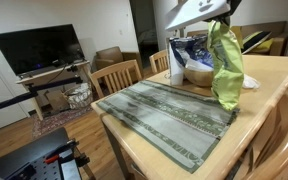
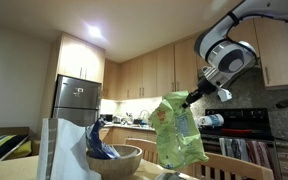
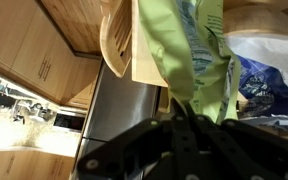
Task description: Pick the bag of popcorn and pour its contents on the cloth on the table
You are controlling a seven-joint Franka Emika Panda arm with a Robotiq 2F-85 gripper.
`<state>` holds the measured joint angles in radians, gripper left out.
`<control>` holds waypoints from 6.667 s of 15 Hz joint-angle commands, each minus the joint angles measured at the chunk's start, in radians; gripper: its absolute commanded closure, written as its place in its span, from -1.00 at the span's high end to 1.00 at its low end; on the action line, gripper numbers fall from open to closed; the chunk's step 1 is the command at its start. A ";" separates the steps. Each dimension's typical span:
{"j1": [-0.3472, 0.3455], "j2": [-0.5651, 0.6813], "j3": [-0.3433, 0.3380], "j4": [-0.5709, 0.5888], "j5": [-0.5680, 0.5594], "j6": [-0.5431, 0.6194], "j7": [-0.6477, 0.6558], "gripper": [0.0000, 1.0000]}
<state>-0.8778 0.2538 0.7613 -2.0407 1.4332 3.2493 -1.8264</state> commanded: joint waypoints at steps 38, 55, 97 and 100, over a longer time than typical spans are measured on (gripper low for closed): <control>-0.029 0.228 0.053 0.120 0.083 0.082 -0.504 -0.98; -0.042 0.191 0.100 -0.080 0.072 0.018 -0.560 -1.00; 0.007 0.095 0.001 -0.269 -0.156 -0.128 -0.448 1.00; 0.010 0.112 -0.040 -0.235 -0.171 -0.147 -0.426 1.00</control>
<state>-0.8695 0.3554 0.7456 -2.3099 1.2854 3.1294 -2.2942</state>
